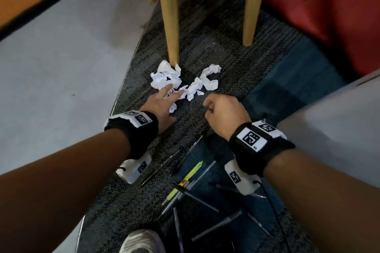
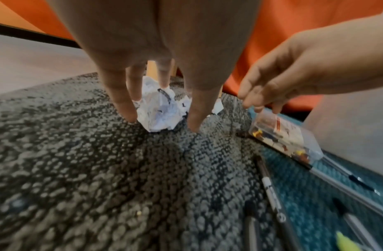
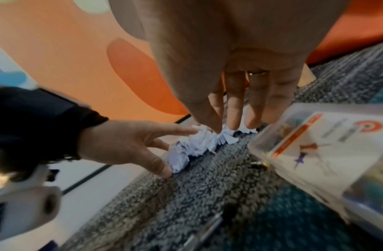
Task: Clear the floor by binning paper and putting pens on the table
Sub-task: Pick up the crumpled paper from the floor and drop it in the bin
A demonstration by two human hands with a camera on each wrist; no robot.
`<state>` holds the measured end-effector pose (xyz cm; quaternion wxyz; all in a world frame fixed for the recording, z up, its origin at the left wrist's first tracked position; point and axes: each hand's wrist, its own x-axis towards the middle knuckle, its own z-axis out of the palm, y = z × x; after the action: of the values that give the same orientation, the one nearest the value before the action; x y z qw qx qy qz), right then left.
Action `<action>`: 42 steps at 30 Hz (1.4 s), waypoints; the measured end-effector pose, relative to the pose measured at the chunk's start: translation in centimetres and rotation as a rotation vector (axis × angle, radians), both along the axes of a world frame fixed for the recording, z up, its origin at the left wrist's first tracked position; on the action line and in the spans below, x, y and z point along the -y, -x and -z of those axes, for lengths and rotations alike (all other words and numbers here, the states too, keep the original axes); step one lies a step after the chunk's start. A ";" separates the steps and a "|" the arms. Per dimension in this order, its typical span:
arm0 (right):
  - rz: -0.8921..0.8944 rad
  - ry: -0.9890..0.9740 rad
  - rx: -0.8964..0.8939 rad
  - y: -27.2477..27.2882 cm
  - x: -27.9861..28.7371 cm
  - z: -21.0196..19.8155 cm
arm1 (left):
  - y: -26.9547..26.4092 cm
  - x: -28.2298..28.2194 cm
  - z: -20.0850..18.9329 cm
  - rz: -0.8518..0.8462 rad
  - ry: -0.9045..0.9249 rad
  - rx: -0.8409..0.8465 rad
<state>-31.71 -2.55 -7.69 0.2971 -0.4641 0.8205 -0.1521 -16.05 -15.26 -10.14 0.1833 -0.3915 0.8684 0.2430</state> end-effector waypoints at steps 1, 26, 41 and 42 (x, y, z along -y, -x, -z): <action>-0.018 -0.017 -0.016 0.1 0.5 0.6 | 0.0 -0.1 0.5 0.029 -0.006 0.019; -0.088 -0.054 -0.190 1.6 4.0 4.1 | -2.1 -2.0 0.0 -0.199 -0.068 -0.084; 0.287 0.251 0.067 3.2 -2.2 -4.1 | 2.6 -7.0 -10.4 -0.095 0.041 -0.380; 0.314 0.305 0.095 3.3 -3.1 -5.4 | 3.0 -7.4 -11.7 -0.083 0.050 -0.414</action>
<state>-34.97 0.52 -2.31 0.2346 -0.3627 0.8351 -0.3406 -19.03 -7.82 1.57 -0.0188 -0.3733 0.8762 0.3041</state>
